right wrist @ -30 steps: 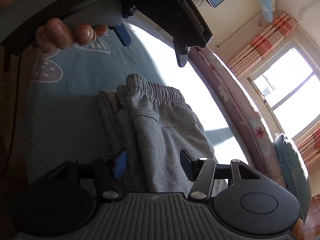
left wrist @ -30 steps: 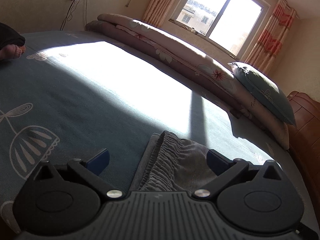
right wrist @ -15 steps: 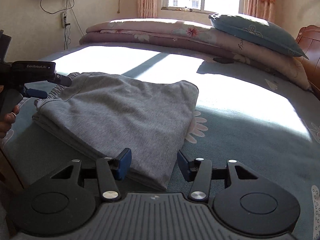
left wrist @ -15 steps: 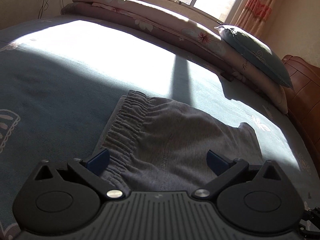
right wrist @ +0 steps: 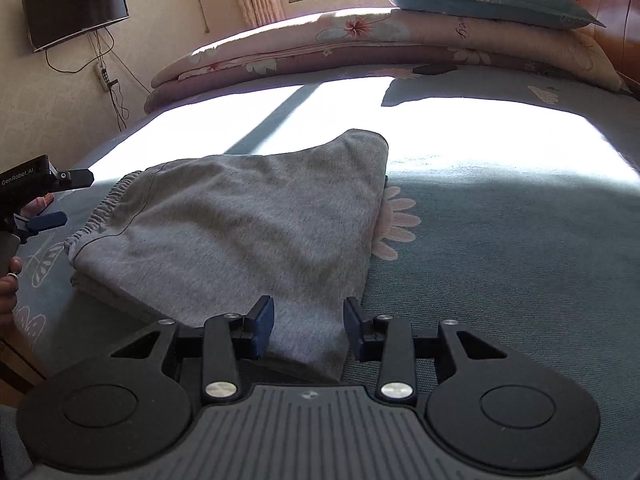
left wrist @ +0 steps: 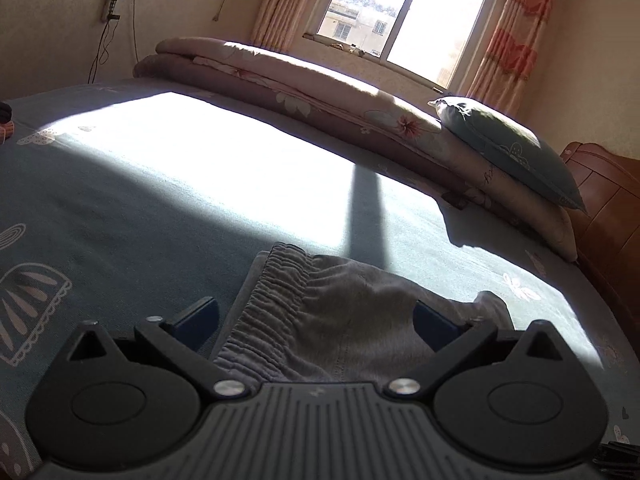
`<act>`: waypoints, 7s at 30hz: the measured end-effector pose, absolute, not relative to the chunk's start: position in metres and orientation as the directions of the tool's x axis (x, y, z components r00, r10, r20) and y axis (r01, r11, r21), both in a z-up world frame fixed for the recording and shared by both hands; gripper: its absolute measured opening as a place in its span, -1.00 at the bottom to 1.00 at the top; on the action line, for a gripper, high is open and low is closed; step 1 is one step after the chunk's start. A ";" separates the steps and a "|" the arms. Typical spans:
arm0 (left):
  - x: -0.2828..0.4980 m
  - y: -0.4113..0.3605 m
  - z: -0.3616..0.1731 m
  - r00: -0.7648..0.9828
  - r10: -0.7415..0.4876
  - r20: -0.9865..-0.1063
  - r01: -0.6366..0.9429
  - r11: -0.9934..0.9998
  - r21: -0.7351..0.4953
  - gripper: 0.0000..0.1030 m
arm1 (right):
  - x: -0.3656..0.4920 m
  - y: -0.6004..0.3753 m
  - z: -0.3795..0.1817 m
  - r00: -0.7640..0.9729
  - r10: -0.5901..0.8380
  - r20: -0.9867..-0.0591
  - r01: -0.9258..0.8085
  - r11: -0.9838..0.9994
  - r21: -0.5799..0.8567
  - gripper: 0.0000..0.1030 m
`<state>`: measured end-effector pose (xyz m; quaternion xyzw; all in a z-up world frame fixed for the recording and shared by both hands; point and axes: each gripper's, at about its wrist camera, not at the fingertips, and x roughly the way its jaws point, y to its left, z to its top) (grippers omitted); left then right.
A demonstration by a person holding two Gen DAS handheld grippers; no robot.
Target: Fold clothes
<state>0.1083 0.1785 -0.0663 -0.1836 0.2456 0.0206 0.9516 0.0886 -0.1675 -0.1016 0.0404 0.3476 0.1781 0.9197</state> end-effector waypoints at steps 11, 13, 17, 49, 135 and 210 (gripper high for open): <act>0.112 0.080 -0.072 0.780 -0.357 -0.513 0.311 0.934 -0.177 0.99 | 0.033 -0.116 -0.116 0.802 0.173 -0.571 -0.419 0.845 -0.333 0.18; 0.108 0.072 -0.072 0.775 -0.367 -0.514 0.355 0.926 -0.126 0.99 | 0.031 -0.101 -0.126 0.810 0.150 -0.567 -0.442 0.791 -0.422 0.18; 0.097 0.061 -0.076 0.765 -0.377 -0.522 0.422 0.906 -0.036 0.99 | 0.036 -0.090 -0.137 0.838 0.085 -0.539 -0.411 0.749 -0.520 0.18; 0.085 0.025 -0.094 0.858 -0.185 -0.478 0.378 0.859 0.345 0.99 | 0.043 -0.096 -0.127 0.874 0.091 -0.478 -0.357 0.787 -0.503 0.29; 0.108 0.251 -0.079 0.782 0.227 -0.580 -0.441 0.859 -0.258 0.99 | 0.224 0.069 -0.064 0.442 0.662 -0.605 -0.722 0.663 0.198 -0.36; 0.131 0.217 -0.087 0.771 0.143 -0.621 -0.337 0.919 -0.206 0.99 | 0.340 -0.121 -0.099 0.606 0.352 -0.713 -0.229 0.936 0.267 -0.14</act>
